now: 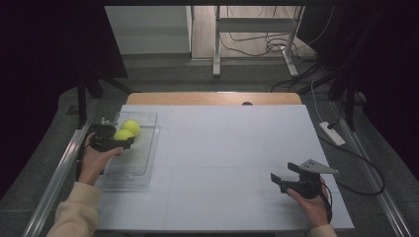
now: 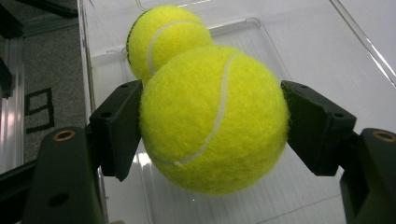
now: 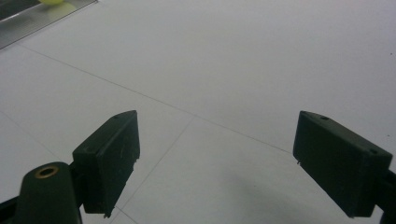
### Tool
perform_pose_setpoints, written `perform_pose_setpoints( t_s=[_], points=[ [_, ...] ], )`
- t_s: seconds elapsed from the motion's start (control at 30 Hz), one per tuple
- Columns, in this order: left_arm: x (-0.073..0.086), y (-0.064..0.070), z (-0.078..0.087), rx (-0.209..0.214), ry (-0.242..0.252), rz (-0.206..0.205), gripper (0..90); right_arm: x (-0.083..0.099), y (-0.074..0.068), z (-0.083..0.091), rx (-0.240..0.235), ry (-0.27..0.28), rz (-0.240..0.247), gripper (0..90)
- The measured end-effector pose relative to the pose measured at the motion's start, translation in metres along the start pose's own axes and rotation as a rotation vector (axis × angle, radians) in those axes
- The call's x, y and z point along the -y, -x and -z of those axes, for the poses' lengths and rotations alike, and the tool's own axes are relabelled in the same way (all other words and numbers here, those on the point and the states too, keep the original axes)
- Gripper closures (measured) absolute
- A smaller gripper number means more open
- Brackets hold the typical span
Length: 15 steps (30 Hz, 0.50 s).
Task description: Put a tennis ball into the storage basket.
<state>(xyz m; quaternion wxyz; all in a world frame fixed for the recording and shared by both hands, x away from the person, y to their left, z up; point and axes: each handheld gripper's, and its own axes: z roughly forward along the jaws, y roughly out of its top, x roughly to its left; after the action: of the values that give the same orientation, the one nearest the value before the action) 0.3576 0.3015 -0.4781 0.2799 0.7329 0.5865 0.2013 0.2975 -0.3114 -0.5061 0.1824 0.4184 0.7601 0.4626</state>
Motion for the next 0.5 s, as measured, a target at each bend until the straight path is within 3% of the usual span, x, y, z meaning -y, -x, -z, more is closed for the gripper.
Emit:
perform_pose_setpoints(
  t_s=[0.23, 0.3, 0.37, 0.5],
  points=[
    [0.0, -0.002, 0.0, -0.016, -0.001, 0.017, 24.0, 0.0, 0.0, 0.0, -0.001, -0.001, 0.001, 14.9],
    [-0.001, -0.002, 0.003, -0.012, 0.023, 0.04, 19.8, 0.0, 0.0, 0.0, -0.001, -0.002, 0.001, 14.9],
    [-0.003, -0.001, 0.007, -0.007, 0.041, 0.036, 15.1, 0.0, 0.0, 0.0, -0.001, -0.002, 0.002, 14.9],
    [-0.003, 0.0, 0.013, 0.01, 0.078, 0.044, 14.0, 0.0, 0.0, 0.0, -0.001, -0.002, 0.003, 14.9]
  ],
)
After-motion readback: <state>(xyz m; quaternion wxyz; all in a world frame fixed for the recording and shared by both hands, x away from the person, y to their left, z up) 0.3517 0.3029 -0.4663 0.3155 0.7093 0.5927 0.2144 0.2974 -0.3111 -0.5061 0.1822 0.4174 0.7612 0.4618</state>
